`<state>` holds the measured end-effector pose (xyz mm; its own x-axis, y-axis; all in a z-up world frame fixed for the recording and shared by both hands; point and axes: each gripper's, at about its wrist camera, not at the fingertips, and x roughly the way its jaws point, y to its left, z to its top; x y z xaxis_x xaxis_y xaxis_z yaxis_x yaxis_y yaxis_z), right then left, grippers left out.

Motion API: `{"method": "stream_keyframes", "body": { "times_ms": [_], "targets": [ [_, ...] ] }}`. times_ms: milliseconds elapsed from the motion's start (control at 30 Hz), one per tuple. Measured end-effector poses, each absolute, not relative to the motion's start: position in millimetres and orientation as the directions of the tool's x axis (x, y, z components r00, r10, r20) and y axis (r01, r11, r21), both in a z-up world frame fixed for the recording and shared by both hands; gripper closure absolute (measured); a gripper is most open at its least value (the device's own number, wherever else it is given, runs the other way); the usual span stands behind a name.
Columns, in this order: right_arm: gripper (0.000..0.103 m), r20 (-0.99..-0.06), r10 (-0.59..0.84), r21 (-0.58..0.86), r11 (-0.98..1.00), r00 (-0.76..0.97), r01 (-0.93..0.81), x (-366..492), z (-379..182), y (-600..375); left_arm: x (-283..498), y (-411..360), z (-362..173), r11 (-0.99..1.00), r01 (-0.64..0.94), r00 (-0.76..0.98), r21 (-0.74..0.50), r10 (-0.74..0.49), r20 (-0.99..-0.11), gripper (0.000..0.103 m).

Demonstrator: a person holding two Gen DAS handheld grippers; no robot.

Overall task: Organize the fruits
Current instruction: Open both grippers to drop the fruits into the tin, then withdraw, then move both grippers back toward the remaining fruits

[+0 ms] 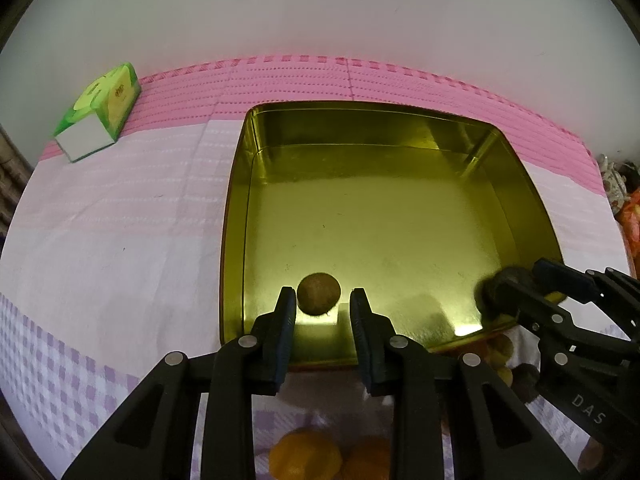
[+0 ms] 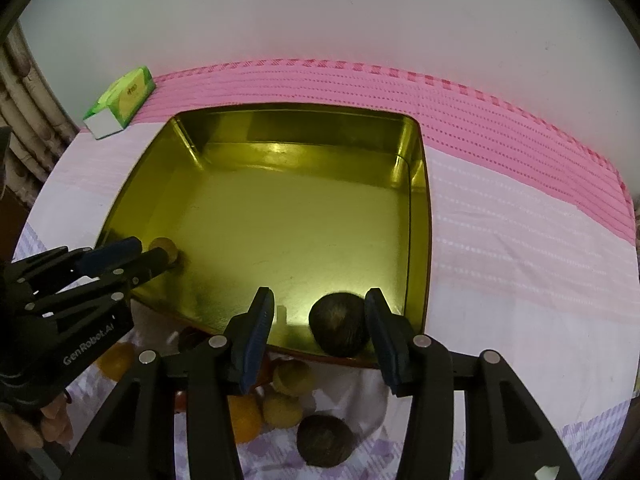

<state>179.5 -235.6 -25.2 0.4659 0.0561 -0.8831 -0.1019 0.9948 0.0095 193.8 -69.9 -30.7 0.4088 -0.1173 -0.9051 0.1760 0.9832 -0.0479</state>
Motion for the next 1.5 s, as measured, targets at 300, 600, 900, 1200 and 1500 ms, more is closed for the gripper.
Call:
{"method": "stream_keyframes", "body": {
  "times_ms": [300, 600, 900, 1200, 1500],
  "targets": [
    [0.058, -0.863, 0.073, 0.019, 0.993, 0.5, -0.113, 157, -5, -226, 169, -62, -7, 0.983, 0.177, 0.446, -0.052, -0.127, -0.886, 0.074],
    [0.058, -0.858, 0.078, 0.026, 0.994, 0.508, -0.109, 120, -2, -223, 128, -41, -2, 0.986, 0.161, 0.451, -0.029, -0.1, -0.887, 0.074],
    [0.058, -0.871, 0.056, 0.025, 0.997, 0.488, -0.07, 72, -16, -236, 79, -11, -22, 0.992, 0.127, 0.414, -0.018, -0.069, -0.908, 0.074],
    [0.058, -0.874, 0.061, 0.039, 0.998, 0.482, -0.056, 53, -20, -241, 53, -6, -30, 0.99, 0.139, 0.398, -0.022, -0.076, -0.914, 0.074],
    [0.058, -0.883, 0.07, 0.049, 0.997, 0.464, -0.057, 52, -26, -241, 49, -18, -40, 0.985, 0.172, 0.373, -0.025, -0.088, -0.924, 0.074]
  ]
}}
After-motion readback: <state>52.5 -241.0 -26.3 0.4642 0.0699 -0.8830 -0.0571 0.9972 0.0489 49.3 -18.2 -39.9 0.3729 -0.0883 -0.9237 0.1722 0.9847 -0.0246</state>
